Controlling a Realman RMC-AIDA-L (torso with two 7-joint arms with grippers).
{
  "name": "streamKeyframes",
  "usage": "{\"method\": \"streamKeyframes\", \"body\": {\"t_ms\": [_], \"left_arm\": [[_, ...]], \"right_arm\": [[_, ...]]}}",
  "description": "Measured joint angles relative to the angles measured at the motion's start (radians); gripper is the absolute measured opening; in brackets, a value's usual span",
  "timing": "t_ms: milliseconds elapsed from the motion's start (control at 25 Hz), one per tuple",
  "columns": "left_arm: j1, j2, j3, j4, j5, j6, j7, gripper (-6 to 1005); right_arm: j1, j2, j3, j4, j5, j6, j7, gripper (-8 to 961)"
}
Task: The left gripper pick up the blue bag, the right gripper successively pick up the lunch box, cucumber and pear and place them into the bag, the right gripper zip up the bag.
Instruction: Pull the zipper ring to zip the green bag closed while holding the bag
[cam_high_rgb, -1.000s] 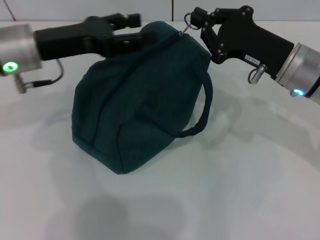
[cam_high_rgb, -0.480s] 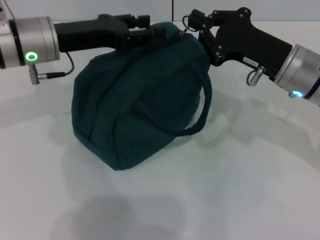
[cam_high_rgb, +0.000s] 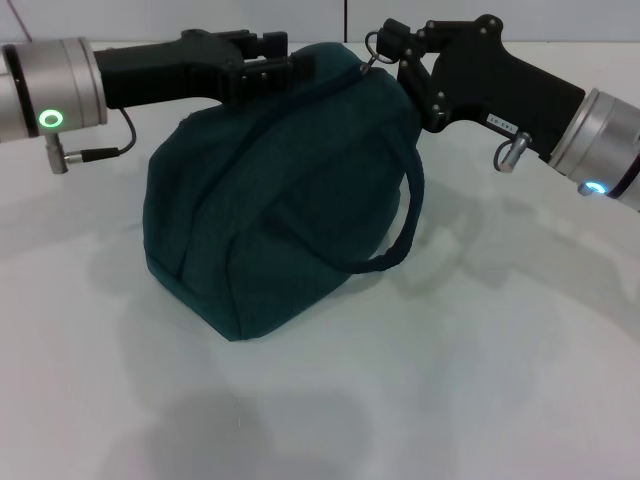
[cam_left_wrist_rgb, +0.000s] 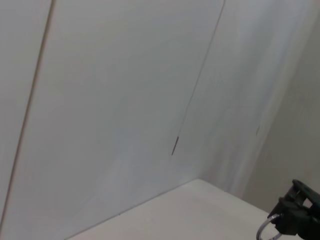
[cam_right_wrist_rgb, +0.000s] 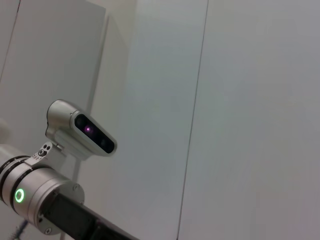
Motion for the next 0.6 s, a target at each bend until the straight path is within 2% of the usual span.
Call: {"method": "streamKeyframes", "body": {"t_ms": [600], "left_arm": [[-0.017, -0.012, -0.001, 0.000, 0.064, -0.045, -0.032, 517]], "right_arm": [[0.000, 0.000, -0.008, 0.000, 0.000, -0.005, 0.000, 18]]}}
